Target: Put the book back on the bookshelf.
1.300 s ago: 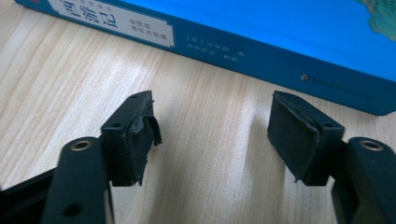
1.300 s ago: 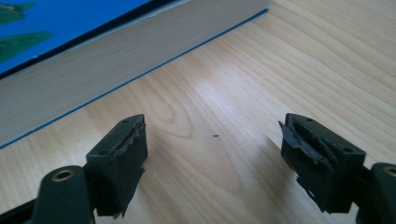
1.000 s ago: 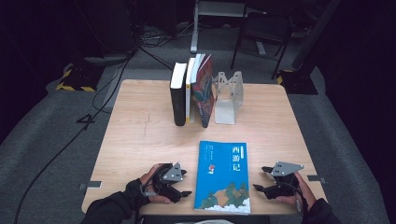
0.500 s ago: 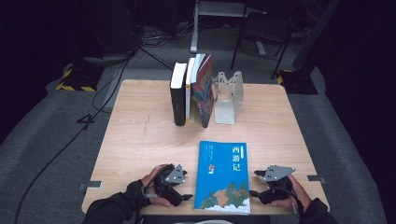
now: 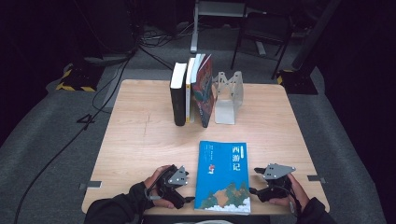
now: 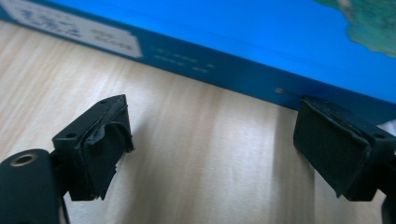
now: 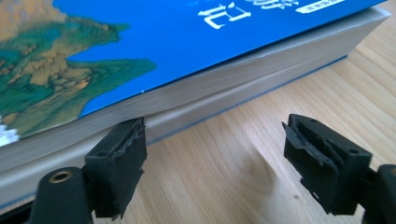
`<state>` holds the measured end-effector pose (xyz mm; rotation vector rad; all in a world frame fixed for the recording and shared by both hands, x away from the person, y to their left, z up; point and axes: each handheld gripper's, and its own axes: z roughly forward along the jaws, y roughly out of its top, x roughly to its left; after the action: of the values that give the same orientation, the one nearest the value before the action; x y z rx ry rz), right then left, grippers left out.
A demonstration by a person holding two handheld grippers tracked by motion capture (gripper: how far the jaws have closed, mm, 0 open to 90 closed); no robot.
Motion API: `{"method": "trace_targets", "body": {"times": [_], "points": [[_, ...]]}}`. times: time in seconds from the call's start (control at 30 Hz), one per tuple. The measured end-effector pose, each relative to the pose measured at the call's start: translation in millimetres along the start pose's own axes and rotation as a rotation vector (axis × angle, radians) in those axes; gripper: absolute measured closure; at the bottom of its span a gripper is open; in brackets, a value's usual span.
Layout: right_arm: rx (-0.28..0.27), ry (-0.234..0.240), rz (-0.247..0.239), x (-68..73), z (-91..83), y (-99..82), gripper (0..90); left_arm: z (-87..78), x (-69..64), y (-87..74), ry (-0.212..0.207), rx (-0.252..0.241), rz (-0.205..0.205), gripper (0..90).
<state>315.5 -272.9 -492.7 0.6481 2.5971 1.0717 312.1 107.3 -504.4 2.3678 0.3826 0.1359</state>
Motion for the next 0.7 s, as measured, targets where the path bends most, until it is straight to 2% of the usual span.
{"method": "trace_targets", "body": {"times": [0.07,0.13,0.33,0.4,0.43,0.53,0.7], "points": [[-0.009,-0.001,0.000,0.4,0.0,2.5,21.4,0.2,2.3,0.4,0.021,-0.013,-0.018,15.2],[-0.009,-0.001,-0.004,0.2,0.1,2.8,21.5,0.3,3.3,0.7,0.022,-0.013,-0.011,15.6],[0.011,0.010,-0.022,0.9,-1.9,-0.7,25.9,-1.5,1.5,-0.4,-0.006,-0.011,-0.001,18.8],[0.023,0.042,-0.025,1.1,-4.0,-3.5,25.6,-2.8,-0.4,-1.6,-0.020,-0.004,0.011,18.6],[0.021,0.079,-0.031,1.6,-6.8,-5.6,25.3,-3.2,-1.9,-2.1,-0.028,-0.005,0.016,18.4],[0.019,0.122,-0.039,5.3,-13.7,-8.1,24.8,-4.3,-6.2,-2.9,-0.033,-0.001,0.028,16.9],[0.043,0.148,-0.063,15.8,-10.6,-8.9,24.9,-5.5,-15.0,-3.6,-0.043,0.011,0.037,15.3]]}}
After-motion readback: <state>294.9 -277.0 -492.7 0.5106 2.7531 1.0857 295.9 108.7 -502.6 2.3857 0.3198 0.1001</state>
